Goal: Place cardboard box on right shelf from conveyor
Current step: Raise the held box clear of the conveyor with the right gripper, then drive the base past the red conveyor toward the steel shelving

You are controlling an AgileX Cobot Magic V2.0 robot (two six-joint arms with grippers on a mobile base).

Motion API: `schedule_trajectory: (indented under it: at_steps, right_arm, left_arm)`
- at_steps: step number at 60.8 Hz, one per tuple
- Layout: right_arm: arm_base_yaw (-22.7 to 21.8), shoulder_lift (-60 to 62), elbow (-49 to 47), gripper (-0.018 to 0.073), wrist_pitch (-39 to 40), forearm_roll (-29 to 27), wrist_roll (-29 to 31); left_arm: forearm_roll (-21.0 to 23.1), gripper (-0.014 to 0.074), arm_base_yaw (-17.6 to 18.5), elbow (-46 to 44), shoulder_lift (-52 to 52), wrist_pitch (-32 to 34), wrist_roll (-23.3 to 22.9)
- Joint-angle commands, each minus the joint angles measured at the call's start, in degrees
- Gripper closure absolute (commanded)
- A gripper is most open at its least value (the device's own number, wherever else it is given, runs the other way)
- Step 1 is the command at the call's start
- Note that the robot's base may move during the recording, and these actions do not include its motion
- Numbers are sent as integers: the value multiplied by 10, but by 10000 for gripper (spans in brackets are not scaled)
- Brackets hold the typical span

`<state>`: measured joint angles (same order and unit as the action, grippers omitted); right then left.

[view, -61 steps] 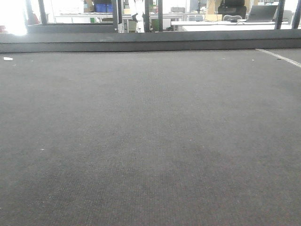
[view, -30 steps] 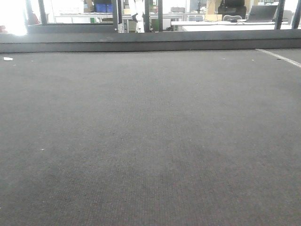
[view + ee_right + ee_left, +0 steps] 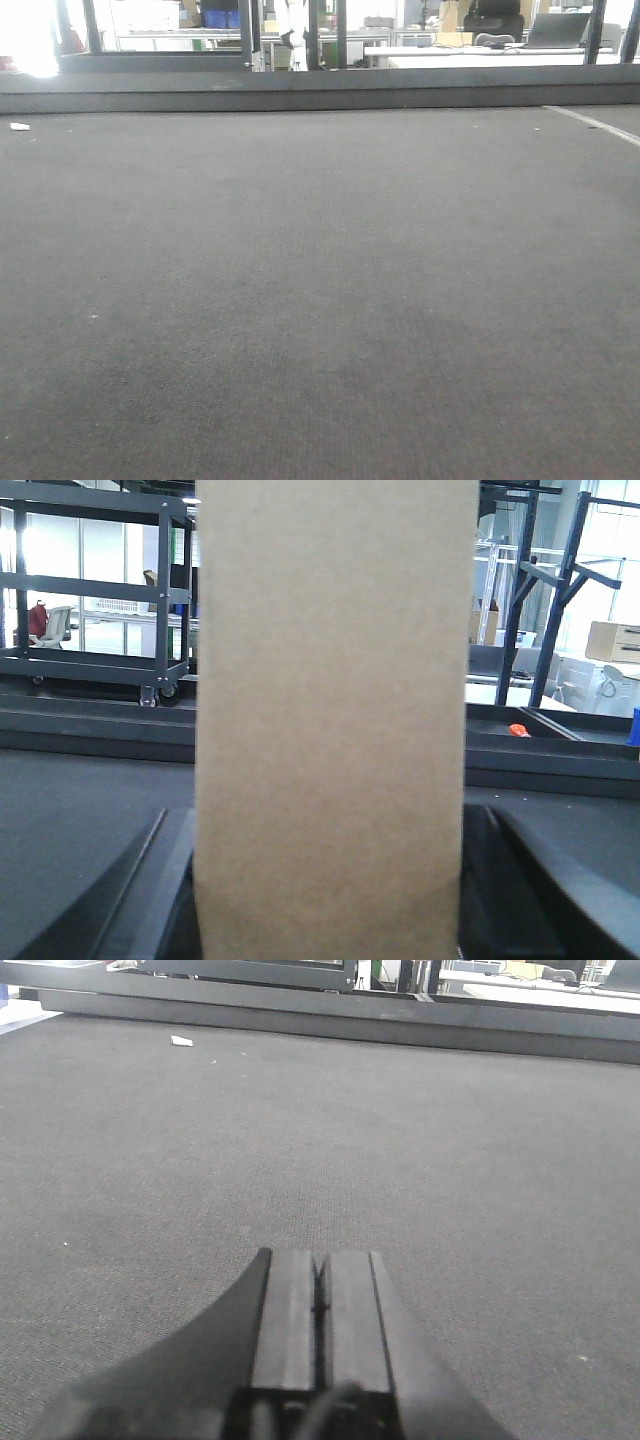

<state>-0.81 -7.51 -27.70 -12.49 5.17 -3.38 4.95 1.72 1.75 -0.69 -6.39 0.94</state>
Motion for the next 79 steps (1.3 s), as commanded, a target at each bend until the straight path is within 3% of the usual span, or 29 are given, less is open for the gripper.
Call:
schedule_trajectory:
  at_steps: [1, 79]
  right_arm:
    - [-3, -7, -16, 246, 55, 8, 5]
    - [-3, -7, -16, 246, 55, 8, 5]
  left_arm:
    - [3, 715, 1, -2, -5, 47, -1]
    - [3, 715, 1, -2, -5, 47, -1]
